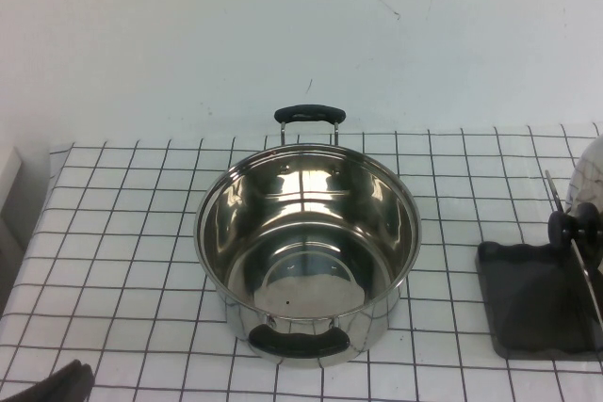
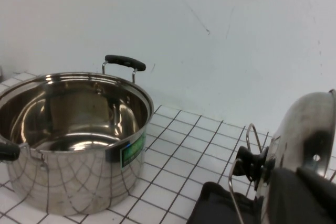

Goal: Put pot lid on rack

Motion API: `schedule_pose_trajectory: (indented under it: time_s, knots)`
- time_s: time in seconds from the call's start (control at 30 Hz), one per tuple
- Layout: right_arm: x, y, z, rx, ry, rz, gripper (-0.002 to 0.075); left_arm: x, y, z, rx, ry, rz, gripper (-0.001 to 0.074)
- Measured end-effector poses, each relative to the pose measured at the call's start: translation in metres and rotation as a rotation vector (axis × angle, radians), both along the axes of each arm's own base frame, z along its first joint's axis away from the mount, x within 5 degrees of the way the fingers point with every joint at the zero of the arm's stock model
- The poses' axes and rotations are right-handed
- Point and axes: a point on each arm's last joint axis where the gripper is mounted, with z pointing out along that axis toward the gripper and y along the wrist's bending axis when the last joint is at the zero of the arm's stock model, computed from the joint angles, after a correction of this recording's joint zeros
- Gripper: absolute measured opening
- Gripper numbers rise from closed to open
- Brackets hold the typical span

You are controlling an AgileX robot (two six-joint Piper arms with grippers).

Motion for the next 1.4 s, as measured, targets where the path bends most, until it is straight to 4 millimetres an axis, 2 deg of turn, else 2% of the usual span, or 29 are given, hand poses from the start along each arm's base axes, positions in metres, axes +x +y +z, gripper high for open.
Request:
schedule_pose_trajectory:
  time_s: [0.37, 0.57, 0.73, 0.87, 1.07, 1.17, 1.4]
  knots:
    - [-0.003, 0.002, -0.012, -0.059, 0.121, 0.036, -0.0002, -0.007, -0.009, -0.003, -0.002, 0.031, -0.129, -0.0001]
    - [0.000, -0.014, -0.017, -0.203, 0.143, -0.115, -0.0002, -0.009, -0.011, -0.003, -0.002, 0.037, -0.157, -0.0001]
    - [0.014, -0.023, -0.027, -0.191, 0.054, -0.242, -0.0002, -0.010, -0.012, -0.003, 0.000, 0.039, -0.168, -0.0001]
    - [0.026, -0.025, -0.050, -0.123, 0.011, -0.309, -0.0002, -0.010, -0.012, -0.004, 0.003, 0.039, -0.172, -0.0001]
    - [0.036, -0.025, -0.098, -0.095, 0.131, -0.343, -0.0002, -0.010, -0.013, -0.004, 0.005, 0.040, -0.177, -0.0001]
    - [0.037, -0.024, -0.115, -0.084, 0.184, -0.339, -0.0002, -0.010, -0.013, -0.004, 0.005, 0.040, -0.176, -0.0001]
    - [0.037, -0.023, -0.120, -0.055, 0.208, -0.338, -0.0002, -0.010, -0.013, -0.004, 0.005, 0.040, -0.176, -0.0001]
